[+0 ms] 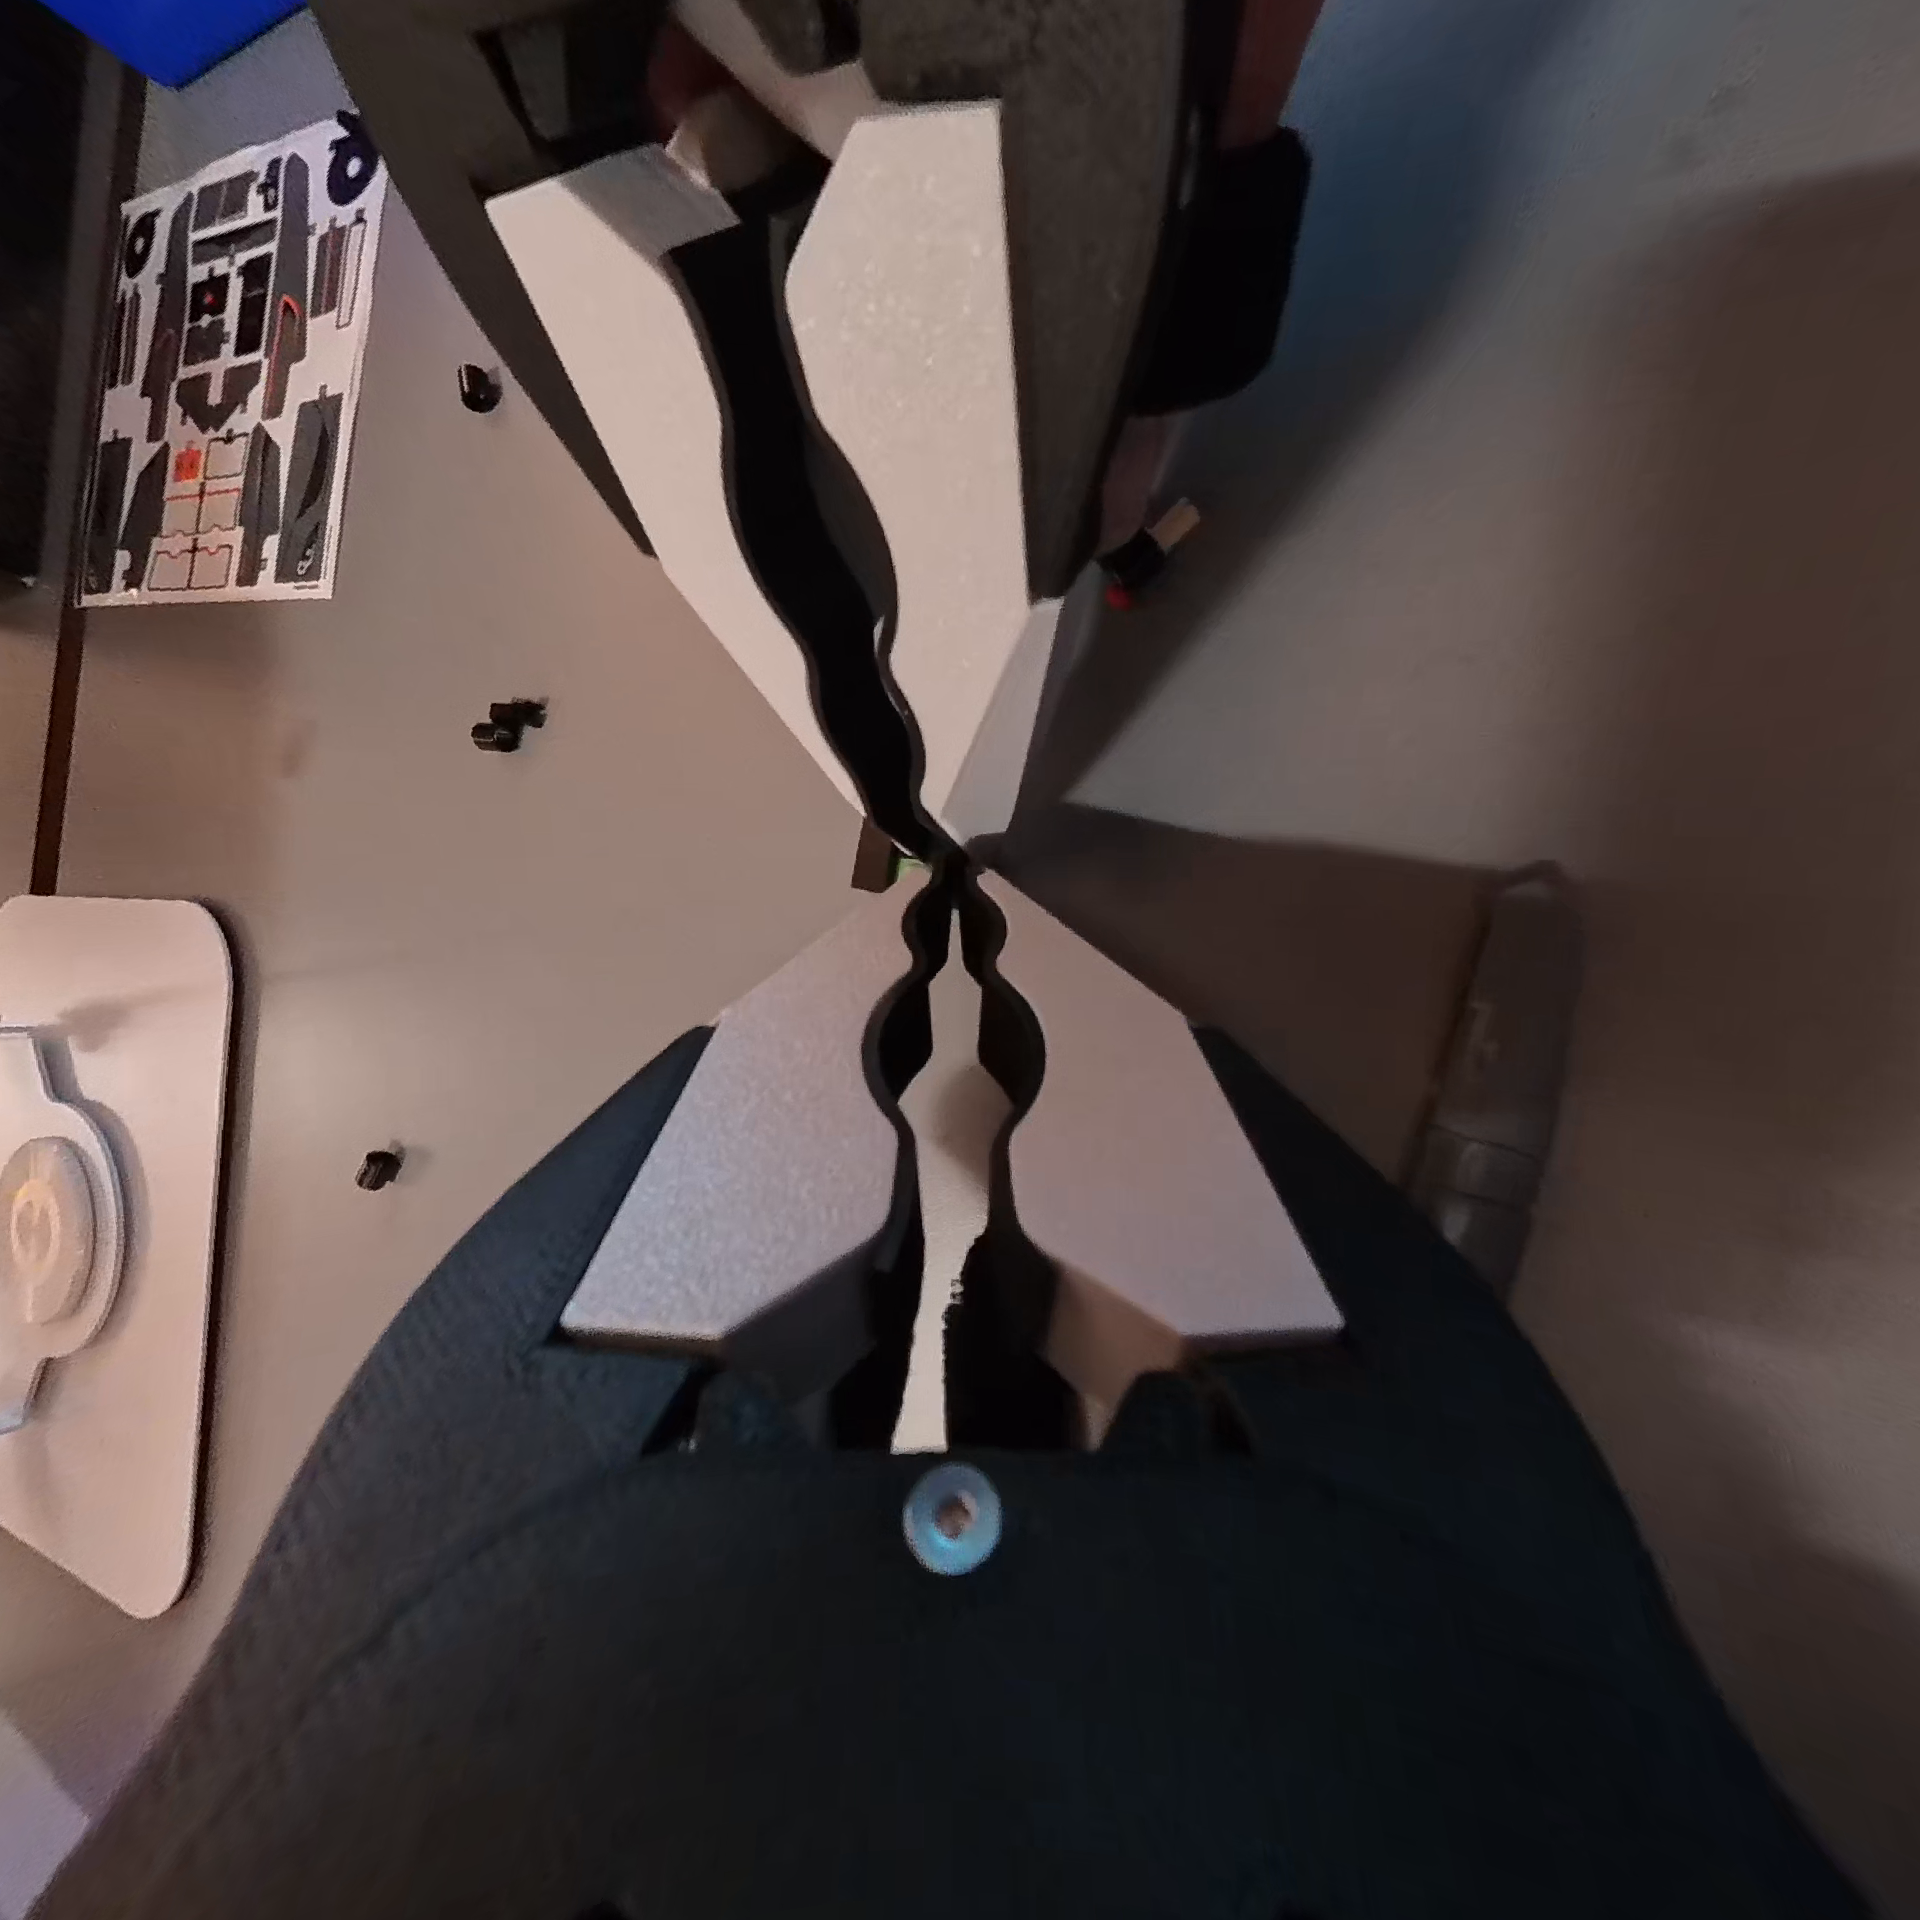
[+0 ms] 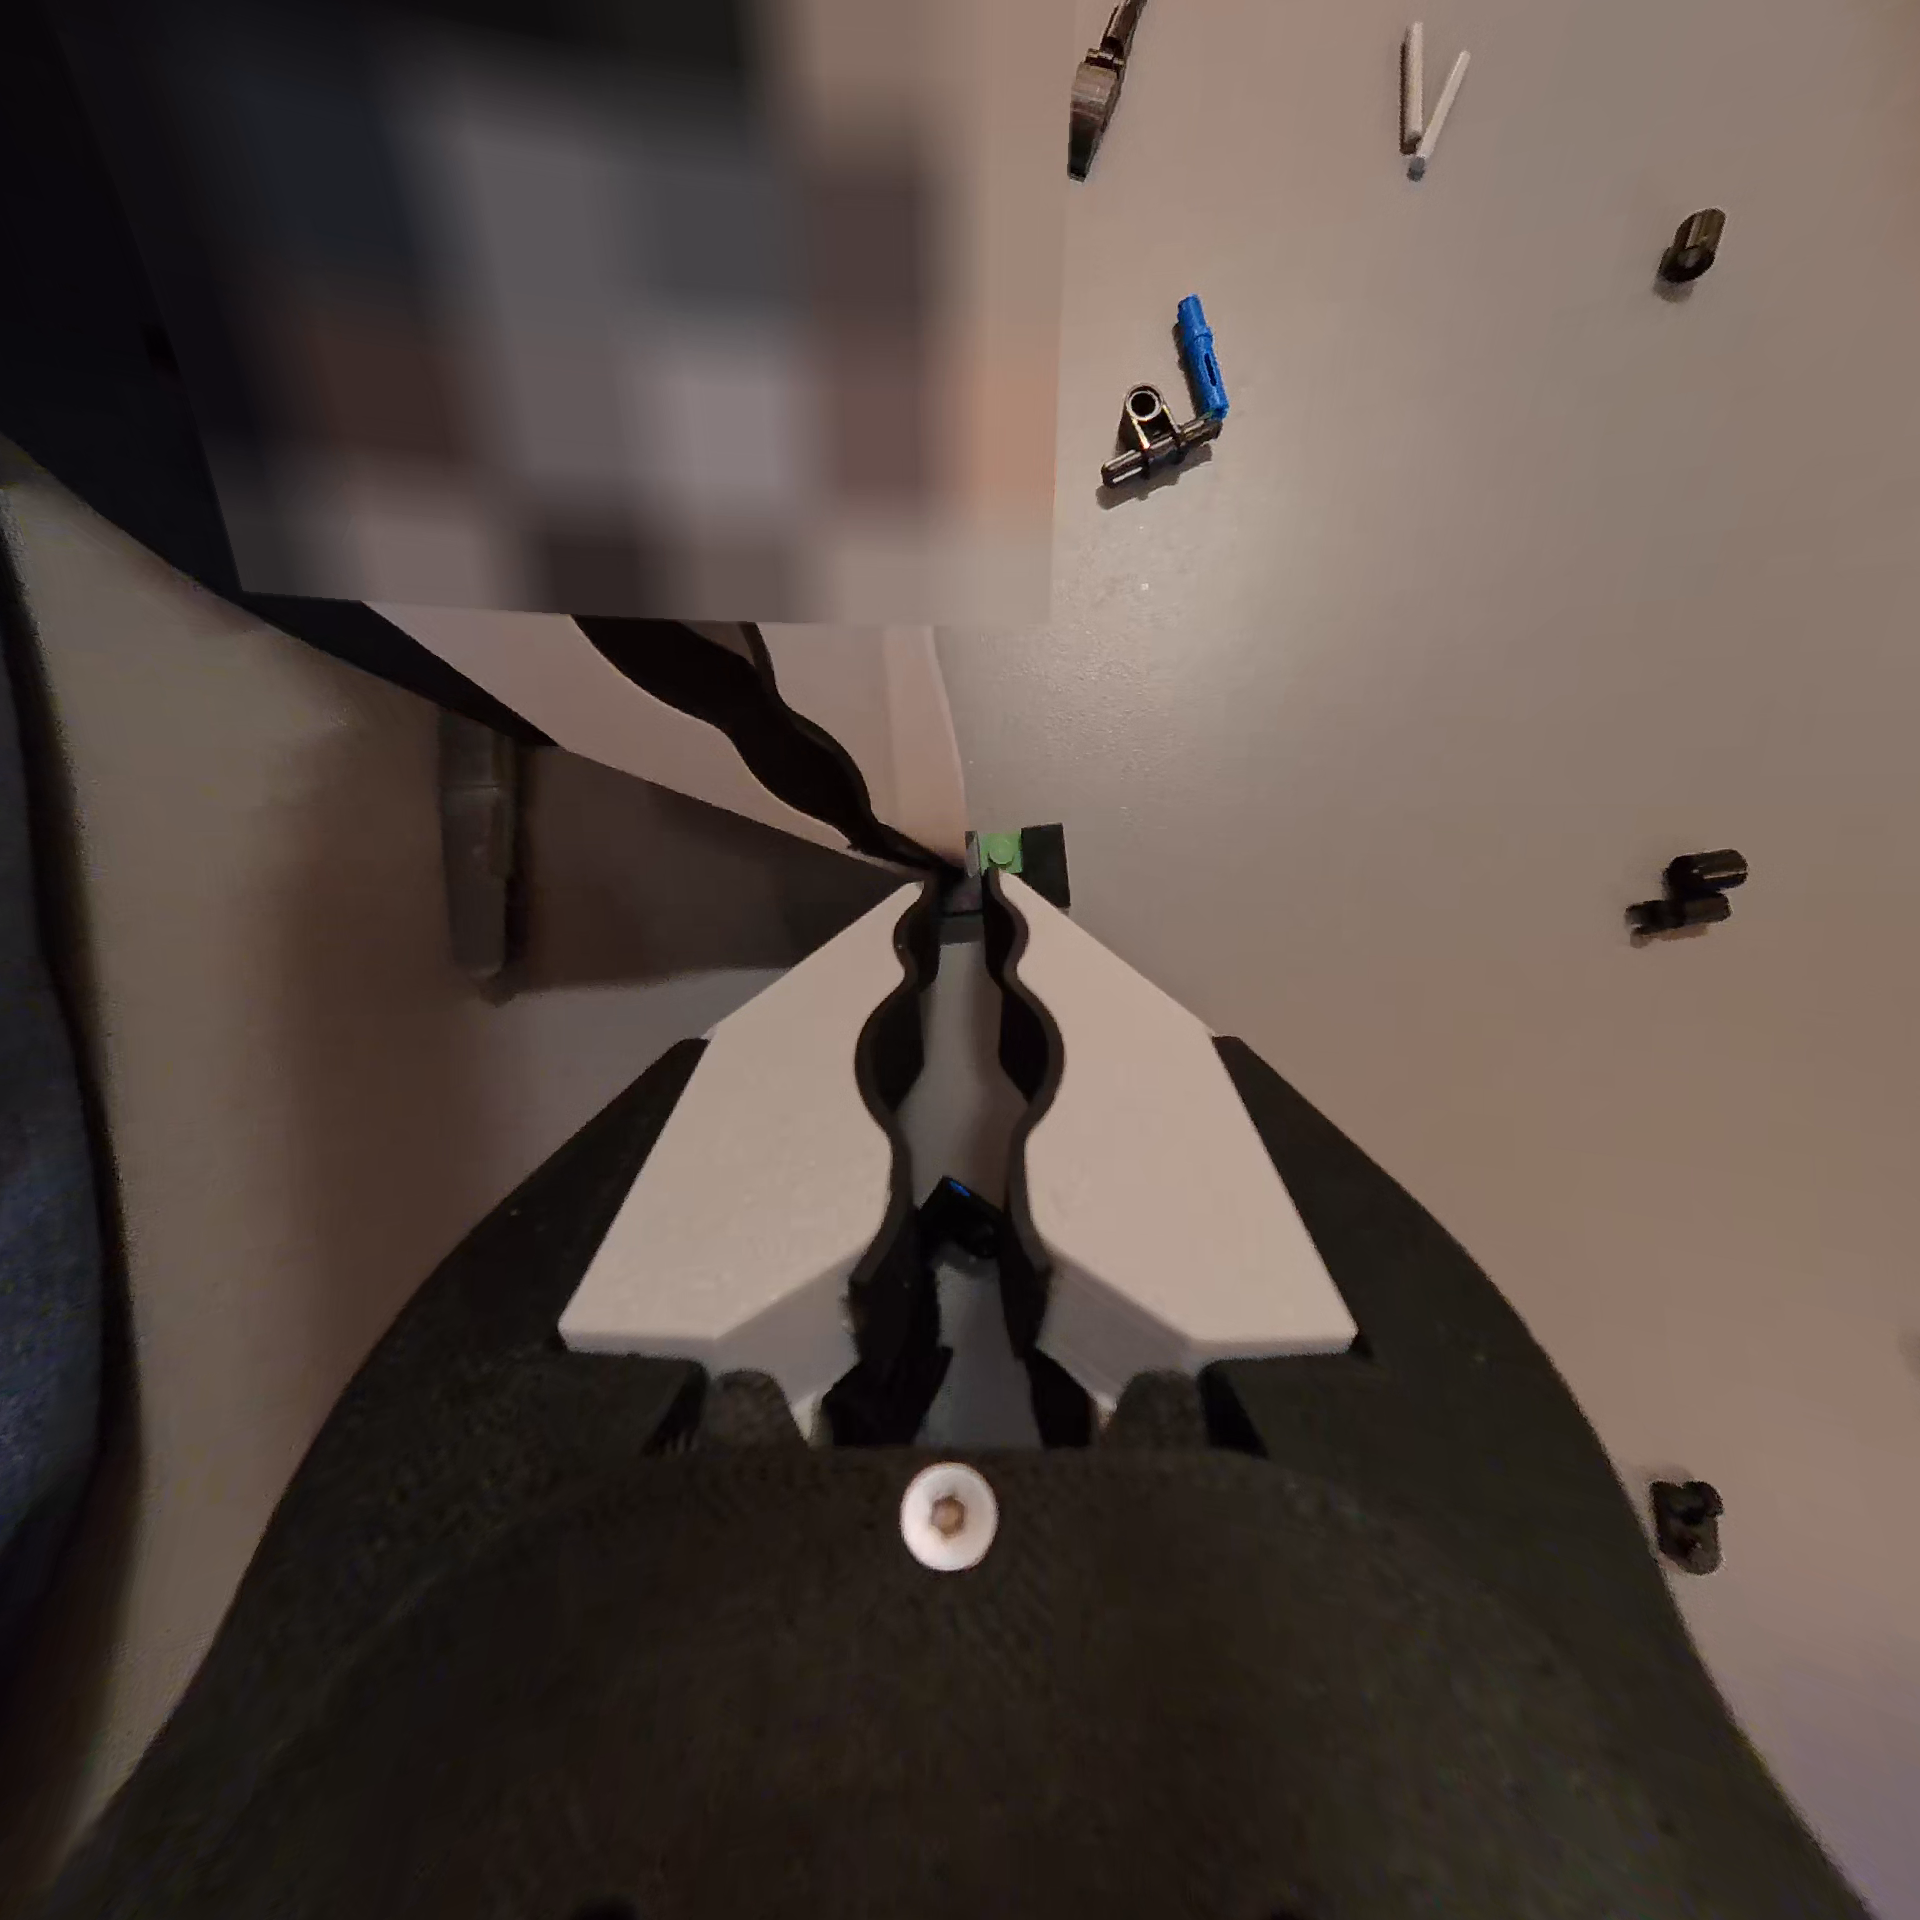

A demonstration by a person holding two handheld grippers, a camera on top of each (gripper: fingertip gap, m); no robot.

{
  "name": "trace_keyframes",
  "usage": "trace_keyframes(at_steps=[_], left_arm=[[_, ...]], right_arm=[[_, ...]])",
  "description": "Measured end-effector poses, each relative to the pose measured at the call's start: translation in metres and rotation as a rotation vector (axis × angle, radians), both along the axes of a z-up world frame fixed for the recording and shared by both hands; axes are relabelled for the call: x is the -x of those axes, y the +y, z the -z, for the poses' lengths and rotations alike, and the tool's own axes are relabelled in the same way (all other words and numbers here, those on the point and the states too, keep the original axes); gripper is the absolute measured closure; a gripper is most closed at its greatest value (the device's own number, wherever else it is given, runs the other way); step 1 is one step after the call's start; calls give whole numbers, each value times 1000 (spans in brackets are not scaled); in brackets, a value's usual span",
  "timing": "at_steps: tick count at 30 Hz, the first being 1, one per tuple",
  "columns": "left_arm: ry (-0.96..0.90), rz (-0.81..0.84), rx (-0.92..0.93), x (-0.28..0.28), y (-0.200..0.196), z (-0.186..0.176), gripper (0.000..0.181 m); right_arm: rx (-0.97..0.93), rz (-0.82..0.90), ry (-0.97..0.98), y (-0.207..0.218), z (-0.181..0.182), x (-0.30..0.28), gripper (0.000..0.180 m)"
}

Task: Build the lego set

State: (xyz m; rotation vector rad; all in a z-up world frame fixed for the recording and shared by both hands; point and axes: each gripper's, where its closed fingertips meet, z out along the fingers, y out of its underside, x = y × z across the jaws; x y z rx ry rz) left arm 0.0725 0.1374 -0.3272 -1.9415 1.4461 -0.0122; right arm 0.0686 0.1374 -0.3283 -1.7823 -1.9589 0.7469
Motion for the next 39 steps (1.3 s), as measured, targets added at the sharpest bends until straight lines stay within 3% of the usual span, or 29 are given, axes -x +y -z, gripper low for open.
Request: trace_keyframes(at_steps=[8, 23, 30, 39], left_arm=[[7, -3, 29, -1, 1, 0, 181], [48, 8, 96, -1, 1, 1, 181], [-30, 0, 144, -5, 1, 1, 181], [-158, -107, 167, 22, -12, -20, 181]], right_arm=[[28, 4, 39, 3, -15, -2, 180], [25, -5, -55, 2, -3, -4, 180], [71, 1, -77, 2, -3, -4, 180], [57, 83, 48, 9, -29, -19, 178]])
